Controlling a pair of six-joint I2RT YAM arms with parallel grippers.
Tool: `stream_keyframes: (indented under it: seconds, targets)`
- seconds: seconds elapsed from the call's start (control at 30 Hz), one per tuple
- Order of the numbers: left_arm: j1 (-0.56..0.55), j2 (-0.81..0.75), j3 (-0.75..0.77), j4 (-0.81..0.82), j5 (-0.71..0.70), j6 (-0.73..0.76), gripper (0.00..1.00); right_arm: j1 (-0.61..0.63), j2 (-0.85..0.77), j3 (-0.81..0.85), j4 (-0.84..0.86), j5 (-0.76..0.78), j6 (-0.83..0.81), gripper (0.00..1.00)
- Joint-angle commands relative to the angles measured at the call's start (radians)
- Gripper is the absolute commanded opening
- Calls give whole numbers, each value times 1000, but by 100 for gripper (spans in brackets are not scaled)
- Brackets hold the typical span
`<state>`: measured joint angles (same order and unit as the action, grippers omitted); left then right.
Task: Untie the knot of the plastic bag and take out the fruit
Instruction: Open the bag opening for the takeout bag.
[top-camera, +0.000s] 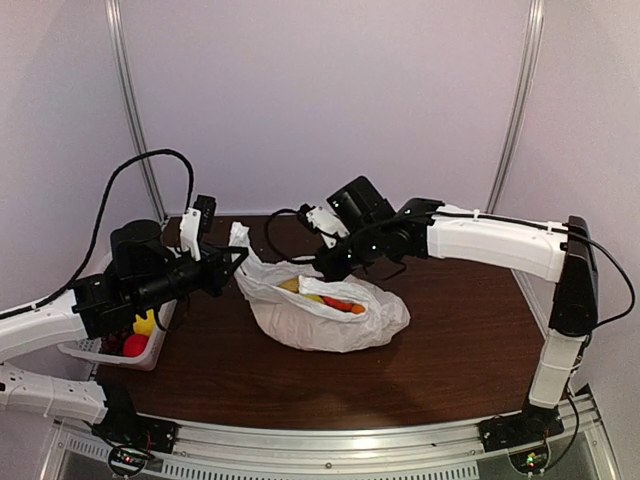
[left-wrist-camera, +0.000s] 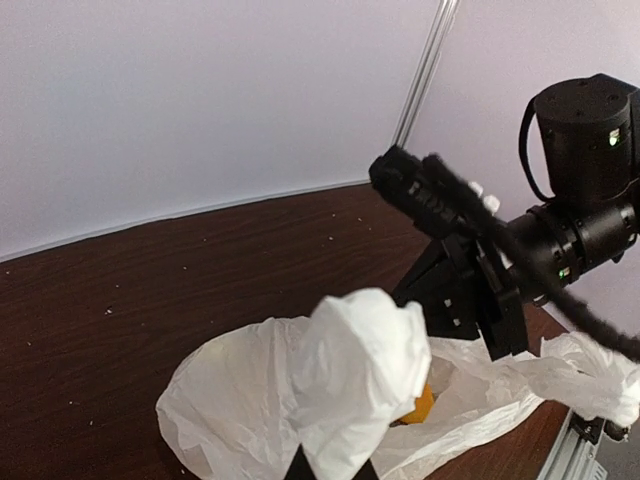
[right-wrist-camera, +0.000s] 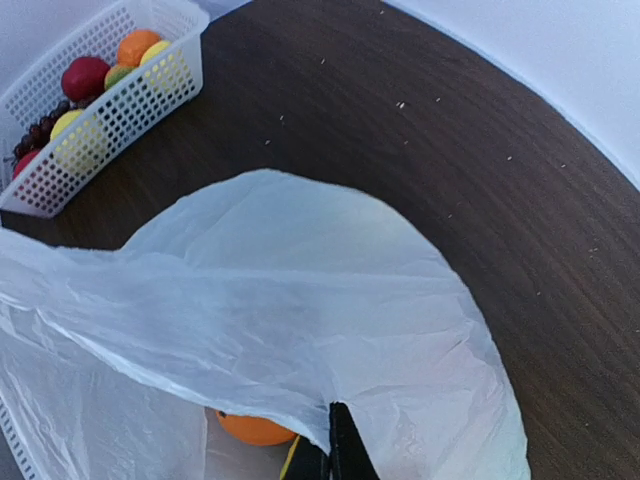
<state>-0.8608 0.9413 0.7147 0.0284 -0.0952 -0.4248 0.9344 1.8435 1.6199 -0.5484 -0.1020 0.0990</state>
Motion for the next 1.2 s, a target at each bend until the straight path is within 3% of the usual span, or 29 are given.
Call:
stream_keyframes:
  seconds: [0.0,0.2,0.47,0.6,0.73,0.83,0.97,1.17]
  targets:
    - [37,31,73,6,23,17,0,-63,-100,124,19,97,59,0]
    - [69,95,183,-14,38,62,0,-74,-145,236,-35,173,41,0]
    - [118,135,205,-18,58,59,3,-74,-218,141,-8,216,67,0]
    - [119,142,190,-22,79,18,21,-73,-233,55,49,188,121,0]
    - [118,123,167,-81,75,-68,66,-74,-240,0,100,164,163,0]
    - [119,92,137,-135,63,-167,86,-74,-240,-16,123,181,185,0]
    - [117,46,75,-186,78,-314,97,-73,-243,-31,150,205,209,0]
    - [104,-11,-40,-150,142,-520,97,-74,-236,-37,167,209,226,0]
